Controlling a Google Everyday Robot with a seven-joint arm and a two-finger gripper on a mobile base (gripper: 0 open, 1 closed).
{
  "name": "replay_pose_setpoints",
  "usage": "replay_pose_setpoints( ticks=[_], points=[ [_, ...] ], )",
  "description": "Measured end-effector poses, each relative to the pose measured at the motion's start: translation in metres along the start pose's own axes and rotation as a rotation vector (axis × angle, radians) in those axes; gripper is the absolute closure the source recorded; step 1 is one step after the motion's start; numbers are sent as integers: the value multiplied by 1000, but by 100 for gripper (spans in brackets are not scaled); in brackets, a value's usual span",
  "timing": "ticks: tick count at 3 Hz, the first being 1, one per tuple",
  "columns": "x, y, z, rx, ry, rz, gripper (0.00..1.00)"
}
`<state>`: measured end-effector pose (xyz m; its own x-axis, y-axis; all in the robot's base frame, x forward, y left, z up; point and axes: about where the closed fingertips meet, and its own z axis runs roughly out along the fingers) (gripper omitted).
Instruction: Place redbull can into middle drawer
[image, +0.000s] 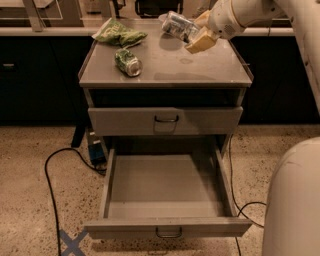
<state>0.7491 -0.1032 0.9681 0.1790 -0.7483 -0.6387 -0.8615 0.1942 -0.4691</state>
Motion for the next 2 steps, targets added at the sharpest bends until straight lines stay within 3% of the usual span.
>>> replay_pose_setpoints(
  ticks=[1,2],
  points=[
    [0,0,0,0,0,0,100],
    [-9,21,0,-49,-15,11,100]
  ],
)
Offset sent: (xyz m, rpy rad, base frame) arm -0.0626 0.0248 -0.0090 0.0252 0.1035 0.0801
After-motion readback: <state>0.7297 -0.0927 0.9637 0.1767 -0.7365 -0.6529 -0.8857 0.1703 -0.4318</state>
